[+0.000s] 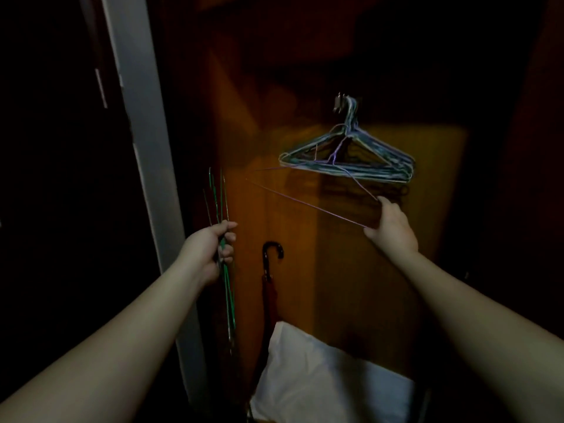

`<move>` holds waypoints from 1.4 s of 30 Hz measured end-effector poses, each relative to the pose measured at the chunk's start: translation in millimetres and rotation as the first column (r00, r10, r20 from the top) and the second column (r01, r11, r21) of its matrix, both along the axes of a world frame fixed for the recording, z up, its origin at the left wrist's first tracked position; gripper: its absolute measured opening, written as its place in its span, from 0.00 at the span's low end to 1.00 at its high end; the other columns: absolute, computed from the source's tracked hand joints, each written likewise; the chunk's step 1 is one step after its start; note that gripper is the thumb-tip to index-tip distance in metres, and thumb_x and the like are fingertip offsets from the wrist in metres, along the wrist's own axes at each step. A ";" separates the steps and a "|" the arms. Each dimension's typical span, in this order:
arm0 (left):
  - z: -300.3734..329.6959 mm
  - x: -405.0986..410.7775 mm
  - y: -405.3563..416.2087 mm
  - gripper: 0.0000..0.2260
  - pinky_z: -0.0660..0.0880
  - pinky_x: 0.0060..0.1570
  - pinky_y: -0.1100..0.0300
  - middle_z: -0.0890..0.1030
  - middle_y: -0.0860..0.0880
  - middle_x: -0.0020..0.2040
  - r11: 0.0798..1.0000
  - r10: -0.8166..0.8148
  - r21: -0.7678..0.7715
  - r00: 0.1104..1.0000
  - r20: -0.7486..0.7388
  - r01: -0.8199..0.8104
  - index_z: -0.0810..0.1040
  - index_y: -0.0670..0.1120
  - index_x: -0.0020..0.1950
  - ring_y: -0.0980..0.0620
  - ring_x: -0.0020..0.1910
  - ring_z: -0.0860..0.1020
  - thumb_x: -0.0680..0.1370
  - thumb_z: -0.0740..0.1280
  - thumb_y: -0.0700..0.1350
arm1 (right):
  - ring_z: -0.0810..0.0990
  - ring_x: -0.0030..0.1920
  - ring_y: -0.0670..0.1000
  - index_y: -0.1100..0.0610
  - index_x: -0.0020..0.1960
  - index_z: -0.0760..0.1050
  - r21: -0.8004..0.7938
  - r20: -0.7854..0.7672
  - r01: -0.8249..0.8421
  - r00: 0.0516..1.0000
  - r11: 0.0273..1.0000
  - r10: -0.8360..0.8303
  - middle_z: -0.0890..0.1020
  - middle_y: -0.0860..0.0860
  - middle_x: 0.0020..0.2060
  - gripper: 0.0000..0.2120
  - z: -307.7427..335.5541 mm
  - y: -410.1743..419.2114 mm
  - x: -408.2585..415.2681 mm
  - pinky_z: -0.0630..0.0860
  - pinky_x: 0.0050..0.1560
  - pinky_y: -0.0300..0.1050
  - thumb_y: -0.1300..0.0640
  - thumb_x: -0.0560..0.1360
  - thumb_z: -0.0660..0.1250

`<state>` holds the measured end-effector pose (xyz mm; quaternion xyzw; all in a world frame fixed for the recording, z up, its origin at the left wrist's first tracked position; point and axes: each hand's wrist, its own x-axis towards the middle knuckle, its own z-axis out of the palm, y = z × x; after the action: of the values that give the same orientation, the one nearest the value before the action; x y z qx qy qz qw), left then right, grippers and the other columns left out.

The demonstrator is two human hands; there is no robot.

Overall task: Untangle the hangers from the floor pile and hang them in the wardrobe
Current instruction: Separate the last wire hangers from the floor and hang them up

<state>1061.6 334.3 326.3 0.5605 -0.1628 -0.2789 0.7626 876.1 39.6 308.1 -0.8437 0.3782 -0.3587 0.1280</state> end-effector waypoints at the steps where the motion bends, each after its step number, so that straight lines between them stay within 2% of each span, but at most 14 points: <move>1: 8.8 3.3 -9.3 0.10 0.62 0.18 0.67 0.71 0.52 0.32 1.000 -0.006 -0.014 1.000 0.008 0.006 0.77 0.44 0.56 0.59 0.20 0.64 0.83 0.58 0.46 | 0.67 0.69 0.57 0.53 0.77 0.56 -0.014 0.026 0.015 1.000 1.000 -0.015 0.69 0.55 0.67 0.38 9.6 -7.9 2.7 0.68 0.67 0.56 0.54 0.73 0.72; 7: 49.7 12.0 -74.5 0.10 0.61 0.19 0.69 0.70 0.51 0.32 0.996 -0.002 -0.089 0.999 0.044 0.005 0.75 0.44 0.50 0.59 0.18 0.64 0.84 0.56 0.45 | 0.64 0.72 0.57 0.54 0.77 0.56 -0.106 0.104 0.104 0.990 0.989 -0.093 0.67 0.55 0.70 0.38 59.4 -69.4 22.4 0.67 0.69 0.56 0.54 0.74 0.72; 10: 65.5 20.0 -102.1 0.10 0.62 0.20 0.68 0.71 0.51 0.31 0.996 -0.013 -0.087 0.998 0.069 0.019 0.75 0.44 0.50 0.58 0.18 0.65 0.84 0.55 0.44 | 0.65 0.71 0.57 0.54 0.77 0.56 -0.091 0.138 0.126 0.984 0.988 -0.113 0.67 0.56 0.70 0.38 76.1 -100.5 35.9 0.70 0.68 0.57 0.54 0.73 0.73; 17: 93.7 44.4 -148.5 0.11 0.62 0.21 0.68 0.73 0.54 0.24 0.994 -0.041 -0.098 0.991 0.130 0.054 0.75 0.44 0.49 0.58 0.19 0.66 0.84 0.55 0.45 | 0.65 0.70 0.56 0.53 0.76 0.57 -0.145 0.119 0.093 0.990 0.985 -0.076 0.67 0.54 0.69 0.38 89.6 -146.6 67.3 0.70 0.67 0.57 0.56 0.73 0.72; 22: 96.1 57.7 -164.4 0.11 0.62 0.19 0.69 0.73 0.54 0.24 0.992 -0.050 -0.112 0.993 0.108 0.063 0.75 0.44 0.49 0.58 0.18 0.65 0.84 0.55 0.45 | 0.65 0.71 0.56 0.53 0.77 0.57 -0.206 0.119 0.116 0.989 0.972 -0.093 0.68 0.54 0.70 0.38 86.8 -156.7 78.6 0.71 0.65 0.54 0.54 0.73 0.73; 26: 96.8 68.2 -171.5 0.11 0.63 0.20 0.69 0.73 0.54 0.24 0.990 -0.054 -0.125 0.993 0.103 0.067 0.75 0.44 0.49 0.58 0.18 0.66 0.84 0.56 0.45 | 0.64 0.72 0.56 0.52 0.77 0.56 -0.235 0.069 0.128 0.991 0.963 -0.115 0.67 0.54 0.71 0.38 76.5 -161.9 78.2 0.69 0.69 0.56 0.53 0.73 0.73; 35: 100.6 90.2 -175.4 0.11 0.62 0.21 0.67 0.73 0.54 0.24 0.986 -0.099 -0.125 0.990 0.098 0.111 0.75 0.45 0.47 0.58 0.19 0.65 0.84 0.55 0.45 | 0.65 0.71 0.56 0.51 0.77 0.56 -0.292 0.016 0.194 0.980 0.937 -0.197 0.68 0.54 0.70 0.39 70.7 -164.3 80.0 0.68 0.69 0.58 0.52 0.73 0.72; 42: 98.6 102.2 -173.0 0.11 0.62 0.20 0.70 0.73 0.54 0.24 0.979 -0.152 -0.123 0.985 0.084 0.161 0.75 0.44 0.48 0.58 0.18 0.65 0.84 0.56 0.45 | 0.64 0.72 0.56 0.51 0.77 0.56 -0.309 0.042 0.227 0.973 0.924 -0.225 0.68 0.54 0.70 0.38 63.9 -158.8 81.0 0.64 0.71 0.56 0.53 0.73 0.72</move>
<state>1163.8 161.2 424.8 0.5053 -0.2524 -0.3057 0.7665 957.2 -119.3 372.0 -0.8031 0.4112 -0.4286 -0.0480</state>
